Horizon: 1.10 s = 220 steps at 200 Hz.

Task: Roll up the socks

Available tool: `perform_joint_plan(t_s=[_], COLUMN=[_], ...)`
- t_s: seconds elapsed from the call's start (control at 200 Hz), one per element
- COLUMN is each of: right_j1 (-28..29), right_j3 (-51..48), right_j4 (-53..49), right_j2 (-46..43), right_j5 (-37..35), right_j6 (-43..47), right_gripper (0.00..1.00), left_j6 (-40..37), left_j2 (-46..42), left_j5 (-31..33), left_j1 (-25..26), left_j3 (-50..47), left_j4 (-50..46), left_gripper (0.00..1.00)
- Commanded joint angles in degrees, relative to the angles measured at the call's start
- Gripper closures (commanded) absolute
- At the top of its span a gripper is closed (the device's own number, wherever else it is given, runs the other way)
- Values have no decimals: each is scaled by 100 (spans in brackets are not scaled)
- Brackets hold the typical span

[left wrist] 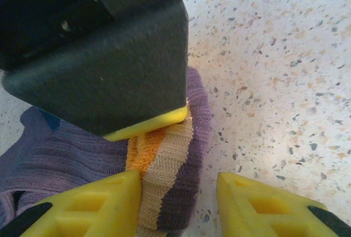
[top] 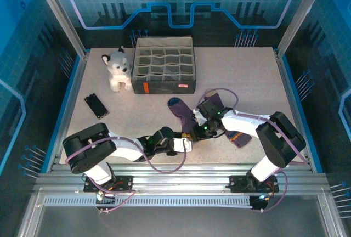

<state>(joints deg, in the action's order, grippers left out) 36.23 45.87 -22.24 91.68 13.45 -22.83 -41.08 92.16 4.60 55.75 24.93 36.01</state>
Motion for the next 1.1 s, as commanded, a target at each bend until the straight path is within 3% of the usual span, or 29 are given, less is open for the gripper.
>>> perform_joint_plan(t_s=[0.0, 0.16, 0.255, 0.36, 0.595, 0.705, 1.096], right_j1=[-119, -204, -274, -390, -808, -859, -396], right_j3=[-105, -66, -2, 36, -243, -677, -2433], right_j4=[-526, -601, -696, -751, -304, 221, 1893], right_j2=[252, 241, 181, -15, -1054, -1786, -4024], right_j5=[-255, 3, 170, 385, 981, 884, -120], right_j6=[134, 211, 261, 269, 153, 227, 955], right_gripper=[67, 67, 67, 62, 54, 53, 54], left_j6=[-33, 63, 214, 404, 1221, 1669, 3106], left_j2=[251, 446, 530, 575, 614, 666, 560], left_j5=[126, 23, -28, -68, -266, -544, -2657], left_j1=[24, 24, 16, 21, -26, -120, -862], left_j3=[130, 510, 758, 911, 1407, 1751, 2356], left_j4=[-11, -695, -1174, -1508, -2610, -3367, -4992], left_gripper=[59, 67, 84, 92, 93, 93, 95])
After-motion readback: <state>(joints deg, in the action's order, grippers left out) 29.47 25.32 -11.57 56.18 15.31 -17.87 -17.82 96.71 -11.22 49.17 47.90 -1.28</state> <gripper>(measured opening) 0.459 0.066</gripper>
